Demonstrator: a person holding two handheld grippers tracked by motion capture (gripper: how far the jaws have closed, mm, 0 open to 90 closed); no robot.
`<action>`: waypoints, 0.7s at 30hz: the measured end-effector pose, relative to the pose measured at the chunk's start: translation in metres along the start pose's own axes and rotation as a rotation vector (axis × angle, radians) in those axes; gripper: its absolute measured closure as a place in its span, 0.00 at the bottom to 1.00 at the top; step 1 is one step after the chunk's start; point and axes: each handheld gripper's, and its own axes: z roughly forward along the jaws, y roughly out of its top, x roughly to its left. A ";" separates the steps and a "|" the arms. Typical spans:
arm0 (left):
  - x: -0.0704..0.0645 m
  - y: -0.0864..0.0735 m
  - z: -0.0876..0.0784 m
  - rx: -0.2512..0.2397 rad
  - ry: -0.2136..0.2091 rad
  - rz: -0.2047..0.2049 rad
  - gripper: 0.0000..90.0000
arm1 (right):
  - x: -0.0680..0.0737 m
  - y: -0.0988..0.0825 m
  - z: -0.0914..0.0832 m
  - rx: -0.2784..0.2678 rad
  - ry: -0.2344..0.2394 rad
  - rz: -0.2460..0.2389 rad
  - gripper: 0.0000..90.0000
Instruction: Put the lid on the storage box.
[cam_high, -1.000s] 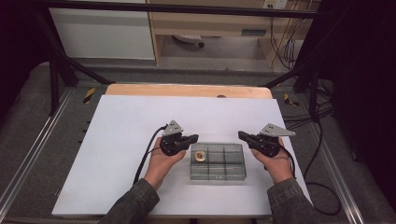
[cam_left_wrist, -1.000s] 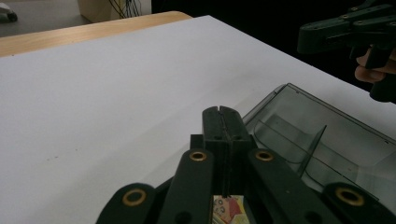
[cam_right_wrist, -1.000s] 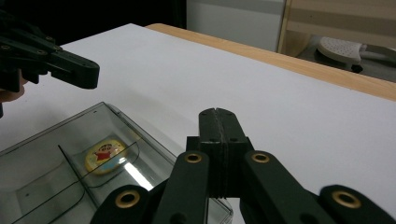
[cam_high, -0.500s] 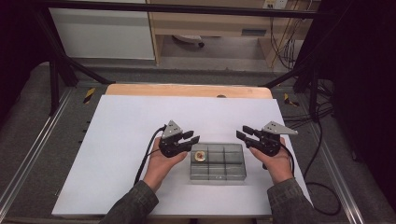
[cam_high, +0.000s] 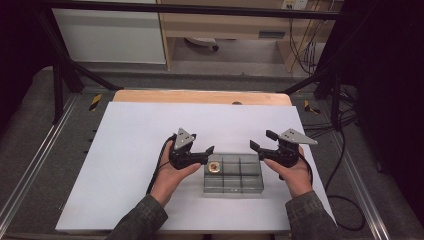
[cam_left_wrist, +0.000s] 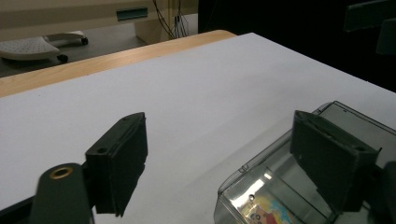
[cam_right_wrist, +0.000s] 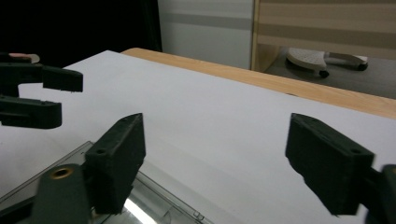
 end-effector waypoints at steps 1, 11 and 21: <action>0.000 0.000 0.000 -0.002 -0.003 -0.008 0.17 | 0.000 0.001 0.000 -0.003 -0.003 0.003 0.16; 0.007 0.002 -0.006 -0.019 -0.008 -0.046 0.07 | 0.000 0.004 -0.002 -0.029 -0.029 0.034 0.03; 0.022 0.007 -0.018 -0.038 0.013 -0.059 0.07 | -0.004 0.000 -0.001 0.008 -0.031 0.050 0.03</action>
